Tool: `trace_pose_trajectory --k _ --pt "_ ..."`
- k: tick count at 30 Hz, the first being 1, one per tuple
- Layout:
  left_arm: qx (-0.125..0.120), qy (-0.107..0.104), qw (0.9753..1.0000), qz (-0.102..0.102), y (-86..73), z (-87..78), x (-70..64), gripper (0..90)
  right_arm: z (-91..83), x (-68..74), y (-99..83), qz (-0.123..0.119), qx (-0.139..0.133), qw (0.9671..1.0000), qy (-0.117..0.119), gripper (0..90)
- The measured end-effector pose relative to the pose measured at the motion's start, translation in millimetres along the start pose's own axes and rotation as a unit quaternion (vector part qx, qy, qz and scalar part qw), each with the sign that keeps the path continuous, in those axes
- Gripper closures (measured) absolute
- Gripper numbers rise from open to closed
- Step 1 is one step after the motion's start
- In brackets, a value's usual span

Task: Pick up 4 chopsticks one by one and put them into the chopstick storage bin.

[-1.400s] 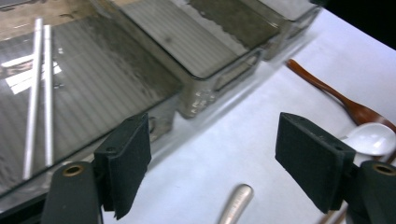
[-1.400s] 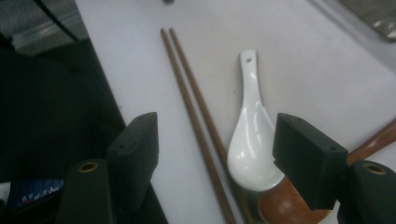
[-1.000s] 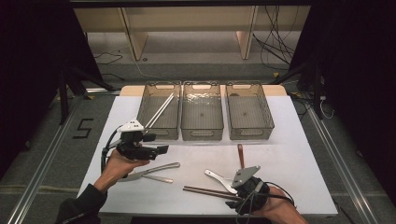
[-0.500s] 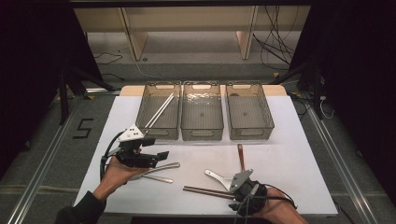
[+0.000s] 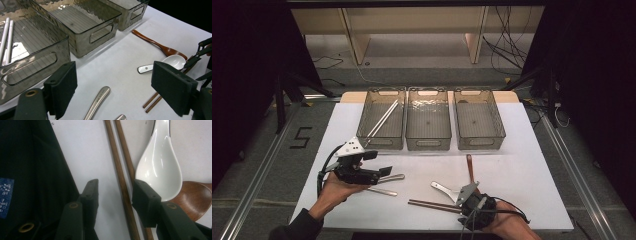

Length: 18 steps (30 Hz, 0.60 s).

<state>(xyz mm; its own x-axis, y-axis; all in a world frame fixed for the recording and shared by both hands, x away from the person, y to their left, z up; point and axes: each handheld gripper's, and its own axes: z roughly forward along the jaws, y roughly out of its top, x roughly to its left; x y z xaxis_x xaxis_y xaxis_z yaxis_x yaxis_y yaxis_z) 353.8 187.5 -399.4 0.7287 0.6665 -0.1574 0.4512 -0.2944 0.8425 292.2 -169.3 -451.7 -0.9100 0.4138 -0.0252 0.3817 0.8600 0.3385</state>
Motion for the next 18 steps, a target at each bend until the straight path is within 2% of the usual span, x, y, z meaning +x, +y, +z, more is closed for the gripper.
trace_pose_trajectory --k 5,13,15,16,18 --pt "0.002 -0.001 1.0000 0.004 0.4 0.4 -1.3 20.2 1.1 -0.3 0.1 -0.004 0.002 1.0000 -0.002 58.6" --pt "0.004 -0.005 0.9999 0.009 0.4 1.1 -1.9 20.3 3.2 -0.3 0.8 -0.003 0.022 0.9998 -0.003 62.3" --pt "0.001 -0.007 1.0000 0.006 0.9 0.5 -2.1 20.3 3.8 -1.7 1.1 -0.006 0.023 0.9997 0.000 62.7" --pt "0.001 -0.008 0.9999 0.007 1.1 -0.1 -1.9 20.3 3.0 -1.5 1.9 0.004 0.030 0.9995 0.005 63.4" --pt "0.000 -0.007 0.9999 0.007 1.1 -0.4 -2.1 20.3 4.5 -3.0 2.0 -0.002 0.035 0.9994 0.006 64.1"
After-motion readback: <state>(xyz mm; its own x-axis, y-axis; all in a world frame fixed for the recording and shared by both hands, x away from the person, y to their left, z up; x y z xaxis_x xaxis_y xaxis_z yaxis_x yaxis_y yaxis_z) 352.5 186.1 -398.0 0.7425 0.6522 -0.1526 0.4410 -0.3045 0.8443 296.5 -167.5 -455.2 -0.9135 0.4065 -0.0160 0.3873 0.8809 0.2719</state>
